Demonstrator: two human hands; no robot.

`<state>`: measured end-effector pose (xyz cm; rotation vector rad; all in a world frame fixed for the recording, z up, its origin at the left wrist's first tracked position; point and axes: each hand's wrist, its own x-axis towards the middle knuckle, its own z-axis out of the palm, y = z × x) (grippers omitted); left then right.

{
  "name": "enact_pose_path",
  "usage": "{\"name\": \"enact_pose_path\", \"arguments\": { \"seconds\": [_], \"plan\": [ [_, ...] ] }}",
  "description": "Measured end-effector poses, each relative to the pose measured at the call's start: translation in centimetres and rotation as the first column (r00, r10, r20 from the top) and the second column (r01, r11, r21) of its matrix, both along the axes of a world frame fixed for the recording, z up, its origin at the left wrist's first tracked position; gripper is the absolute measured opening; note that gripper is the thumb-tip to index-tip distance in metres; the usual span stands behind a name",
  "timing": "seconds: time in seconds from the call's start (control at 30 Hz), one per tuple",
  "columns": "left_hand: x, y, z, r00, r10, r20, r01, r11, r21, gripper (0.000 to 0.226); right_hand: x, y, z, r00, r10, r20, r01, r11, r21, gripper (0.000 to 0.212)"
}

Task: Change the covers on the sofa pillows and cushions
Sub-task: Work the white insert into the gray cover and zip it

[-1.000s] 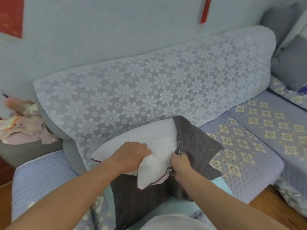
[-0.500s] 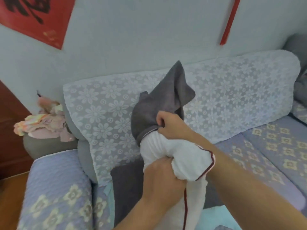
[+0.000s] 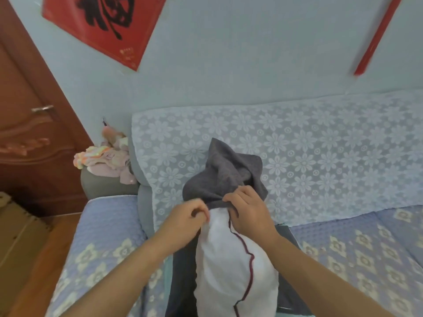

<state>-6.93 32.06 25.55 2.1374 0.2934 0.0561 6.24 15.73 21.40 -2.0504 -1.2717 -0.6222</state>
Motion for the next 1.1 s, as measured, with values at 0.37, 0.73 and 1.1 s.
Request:
{"name": "enact_pose_path", "arguments": {
  "seconds": [0.37,0.73,1.1],
  "plan": [
    [7.0,-6.1,-2.9,0.751,0.521,0.406,-0.619,0.769,0.158,0.022,0.9,0.7,-0.3,0.948,-0.132,-0.290,0.135,0.991,-0.010,0.053],
    [8.2,-3.2,-2.4,0.807,0.452,0.381,-0.540,0.825,0.167,0.016,3.0,0.5,-0.3,0.964,-0.049,-0.263,0.084,0.989,0.123,0.049],
    [9.7,3.3,5.1,0.910,-0.314,-0.272,0.222,0.921,-0.321,0.023,10.3,-0.8,9.5,0.368,-0.130,-0.921,-0.484,0.818,-0.309,0.044]
  ]
}}
